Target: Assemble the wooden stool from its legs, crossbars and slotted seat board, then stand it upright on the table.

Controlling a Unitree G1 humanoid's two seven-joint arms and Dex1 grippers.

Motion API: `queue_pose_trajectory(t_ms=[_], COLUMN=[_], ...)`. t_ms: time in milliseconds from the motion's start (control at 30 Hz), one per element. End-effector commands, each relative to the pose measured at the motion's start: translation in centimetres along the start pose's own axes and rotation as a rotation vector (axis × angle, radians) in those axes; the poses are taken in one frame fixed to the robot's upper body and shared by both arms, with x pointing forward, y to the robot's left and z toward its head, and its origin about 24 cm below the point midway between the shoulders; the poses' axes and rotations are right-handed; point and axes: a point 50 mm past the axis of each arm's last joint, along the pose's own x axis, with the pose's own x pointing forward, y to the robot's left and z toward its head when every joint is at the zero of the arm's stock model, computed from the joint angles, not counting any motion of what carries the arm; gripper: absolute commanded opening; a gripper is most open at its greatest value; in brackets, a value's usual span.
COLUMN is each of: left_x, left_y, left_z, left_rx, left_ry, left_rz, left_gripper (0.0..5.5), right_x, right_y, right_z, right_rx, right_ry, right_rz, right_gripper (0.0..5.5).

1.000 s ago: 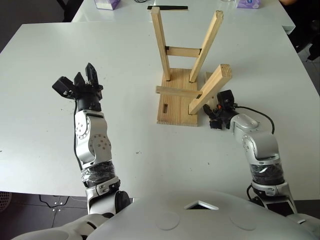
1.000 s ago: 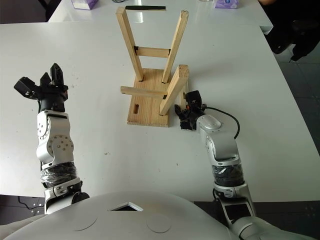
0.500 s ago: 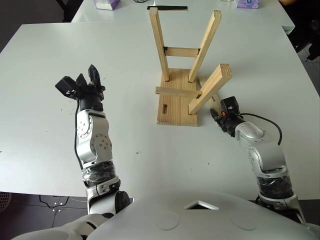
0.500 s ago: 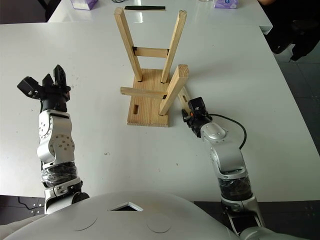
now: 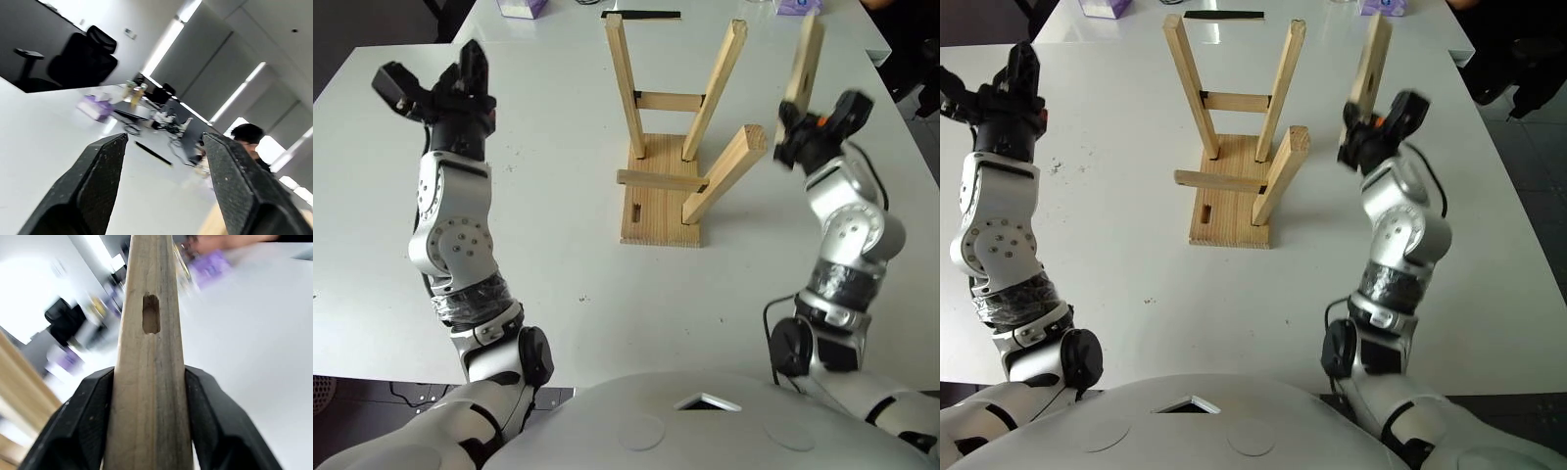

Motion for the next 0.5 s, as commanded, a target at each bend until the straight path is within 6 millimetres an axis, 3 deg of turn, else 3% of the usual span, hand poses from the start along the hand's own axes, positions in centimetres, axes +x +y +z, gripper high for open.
queue_pose_trajectory(t_ms=[33,100,200,367,500], left_x=[0.7,0.5,-0.1,-1.5,-2.4], left_y=[-5.9,-7.5,-9.6,-11.7,-12.3], left_z=[2.5,2.8,3.3,3.7,3.7], left_rx=[-0.129,-0.178,-0.254,-0.310,-0.340], left_ry=[0.020,0.046,0.085,0.174,0.260], left_rz=[-0.465,-0.595,-0.746,-0.932,-1.021], left_gripper=[3.11,3.45,3.86,3.92,3.92], right_x=[-1.0,-2.2,-3.8,-4.8,-5.6], right_y=[8.4,10.6,12.3,13.0,12.7], right_z=[6.2,5.7,5.2,4.6,4.3], right_rx=[0.039,-0.024,-0.057,-0.108,-0.141], right_ry=[-0.121,-0.017,0.113,0.307,0.405], right_rz=[0.701,0.908,1.115,1.272,1.330], right_gripper=[2.08,2.08,2.08,2.08,2.08])
